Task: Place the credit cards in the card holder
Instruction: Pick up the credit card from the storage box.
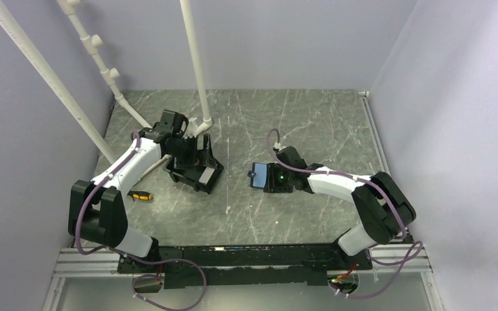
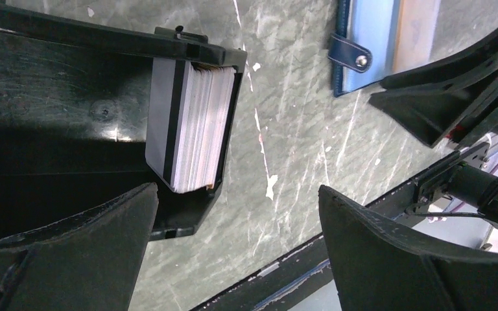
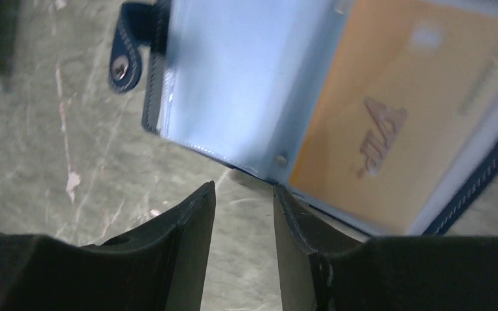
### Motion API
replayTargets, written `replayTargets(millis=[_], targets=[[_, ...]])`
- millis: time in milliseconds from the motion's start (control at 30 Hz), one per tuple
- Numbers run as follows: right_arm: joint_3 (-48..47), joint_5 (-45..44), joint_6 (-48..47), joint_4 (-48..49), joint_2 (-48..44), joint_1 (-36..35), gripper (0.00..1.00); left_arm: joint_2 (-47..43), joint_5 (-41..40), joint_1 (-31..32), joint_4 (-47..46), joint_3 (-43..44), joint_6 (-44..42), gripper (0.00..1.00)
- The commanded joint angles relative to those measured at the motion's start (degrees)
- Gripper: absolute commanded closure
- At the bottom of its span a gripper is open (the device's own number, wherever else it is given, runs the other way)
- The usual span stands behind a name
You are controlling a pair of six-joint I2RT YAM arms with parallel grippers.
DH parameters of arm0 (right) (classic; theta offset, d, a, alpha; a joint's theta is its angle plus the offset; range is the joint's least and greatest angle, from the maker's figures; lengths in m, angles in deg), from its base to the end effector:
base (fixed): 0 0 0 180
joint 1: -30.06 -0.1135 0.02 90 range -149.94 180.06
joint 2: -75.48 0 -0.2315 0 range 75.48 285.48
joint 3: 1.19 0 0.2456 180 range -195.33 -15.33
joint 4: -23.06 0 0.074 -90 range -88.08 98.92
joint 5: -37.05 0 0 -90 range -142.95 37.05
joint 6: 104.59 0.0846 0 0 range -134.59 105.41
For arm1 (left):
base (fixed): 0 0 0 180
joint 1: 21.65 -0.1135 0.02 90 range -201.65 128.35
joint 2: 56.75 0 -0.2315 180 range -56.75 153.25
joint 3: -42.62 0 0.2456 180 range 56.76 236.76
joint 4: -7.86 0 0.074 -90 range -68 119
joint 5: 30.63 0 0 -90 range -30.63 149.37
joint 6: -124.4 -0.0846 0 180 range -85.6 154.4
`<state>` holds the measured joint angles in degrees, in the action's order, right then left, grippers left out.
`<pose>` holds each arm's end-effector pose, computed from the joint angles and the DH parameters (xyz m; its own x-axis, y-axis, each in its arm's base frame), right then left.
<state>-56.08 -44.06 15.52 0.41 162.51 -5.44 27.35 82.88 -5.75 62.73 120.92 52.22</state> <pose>0.2422 0.1888 0.0853 -0.8996 -0.0329 -0.4354 -0.2254 0.8891 0.3985 0.2935 -0.1187 0.1868 -0.9326 -0.0261 -0.3599 0.1615 0.8617 -0.4810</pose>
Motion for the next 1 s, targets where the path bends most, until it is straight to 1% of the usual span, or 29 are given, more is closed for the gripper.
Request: replayTargets(millis=[0,67,233,400,567,733,833,967], targets=[[1.3,-7.9,-0.3,-0.1,-2.3,3.0,0.59,1.9,1.0,-0.7,-3.7,-1.6,-1.5,0.01],[1.1,-7.9,-1.6,-0.4,-3.6,3.1,0.59,3.3,1.0,-0.7,-4.5,-1.5,-2.2,0.0],[1.7,-4.2,-3.0,0.4,-6.7,3.0,0.59,7.1,1.9,-0.8,-4.5,0.2,-4.9,0.02],[2.2,-3.8,-3.4,0.3,-9.8,3.0,0.58,11.8,5.0,-0.8,-3.2,2.2,-6.8,0.01],[2.3,-3.7,-3.3,0.1,-10.7,3.0,0.58,12.7,7.2,-0.8,-3.7,3.1,-7.0,0.01],[2.9,-3.4,-3.0,0.3,-10.8,3.0,0.58,13.0,11.4,-0.8,-4.3,3.3,-6.6,0.01],[3.0,-3.4,-2.9,0.3,-11.1,3.0,0.58,13.0,12.0,-0.8,-4.6,2.9,-6.3,0.03],[3.0,-3.3,-2.9,0.5,-10.9,3.0,0.59,12.7,12.3,-0.8,-4.5,2.7,-6.4,0.09]])
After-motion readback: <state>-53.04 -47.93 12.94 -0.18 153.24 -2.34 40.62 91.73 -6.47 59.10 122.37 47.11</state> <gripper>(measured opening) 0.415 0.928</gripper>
